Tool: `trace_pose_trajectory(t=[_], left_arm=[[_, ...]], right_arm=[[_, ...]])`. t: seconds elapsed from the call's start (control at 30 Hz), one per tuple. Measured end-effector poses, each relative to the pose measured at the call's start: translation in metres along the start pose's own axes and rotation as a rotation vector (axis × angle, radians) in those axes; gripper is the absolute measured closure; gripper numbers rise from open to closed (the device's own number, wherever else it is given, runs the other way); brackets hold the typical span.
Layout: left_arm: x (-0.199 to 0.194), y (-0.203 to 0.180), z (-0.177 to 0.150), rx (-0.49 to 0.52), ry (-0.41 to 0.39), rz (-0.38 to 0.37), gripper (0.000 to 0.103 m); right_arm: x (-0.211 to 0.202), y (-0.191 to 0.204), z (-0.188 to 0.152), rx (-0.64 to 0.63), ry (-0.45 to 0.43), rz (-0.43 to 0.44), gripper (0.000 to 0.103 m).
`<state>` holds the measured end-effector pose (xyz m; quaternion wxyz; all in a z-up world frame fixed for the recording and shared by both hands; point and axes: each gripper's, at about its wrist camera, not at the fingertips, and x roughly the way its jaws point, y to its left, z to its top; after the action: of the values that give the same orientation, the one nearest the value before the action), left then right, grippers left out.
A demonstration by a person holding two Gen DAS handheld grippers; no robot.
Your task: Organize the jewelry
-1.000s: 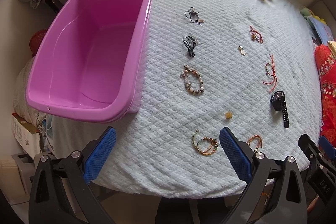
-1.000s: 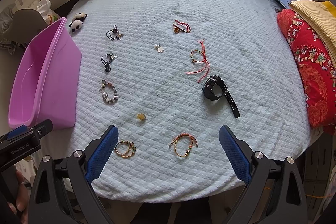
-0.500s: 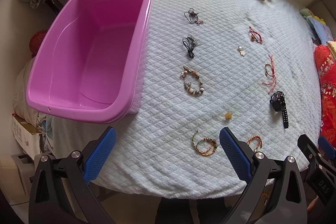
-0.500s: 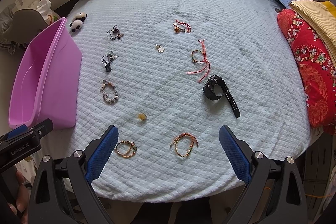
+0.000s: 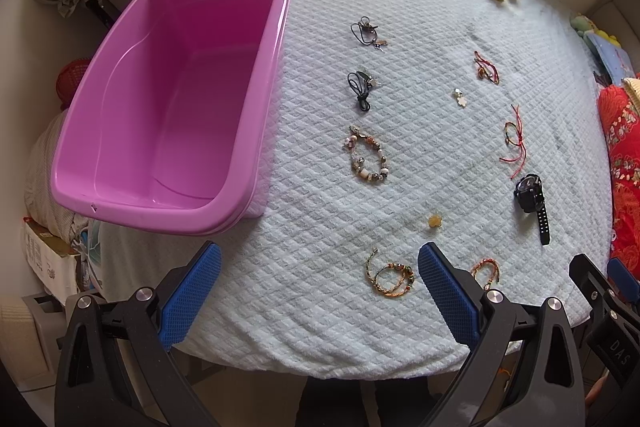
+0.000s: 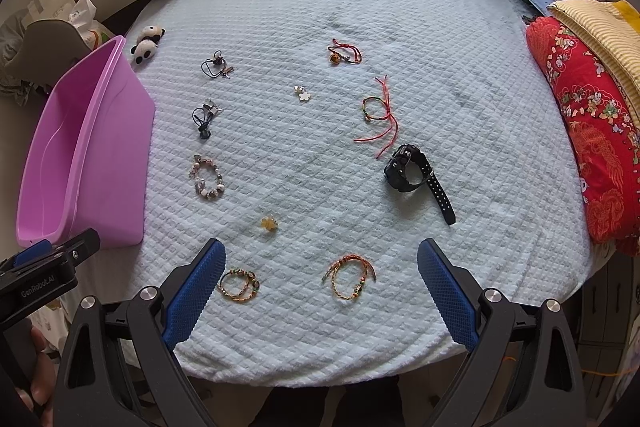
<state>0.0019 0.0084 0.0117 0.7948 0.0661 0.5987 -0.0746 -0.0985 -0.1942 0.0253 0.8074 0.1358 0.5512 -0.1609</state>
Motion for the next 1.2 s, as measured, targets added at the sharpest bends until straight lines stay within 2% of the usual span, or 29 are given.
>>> trace_pose_trajectory(t=[1.2], left_arm=[[-0.0017,-0.0013,-0.0021,0.005,-0.004,0.002,0.006]], right_arm=[[0.0017,-0.0031,-0.0010,0.012,0.000,0.008,0.011]])
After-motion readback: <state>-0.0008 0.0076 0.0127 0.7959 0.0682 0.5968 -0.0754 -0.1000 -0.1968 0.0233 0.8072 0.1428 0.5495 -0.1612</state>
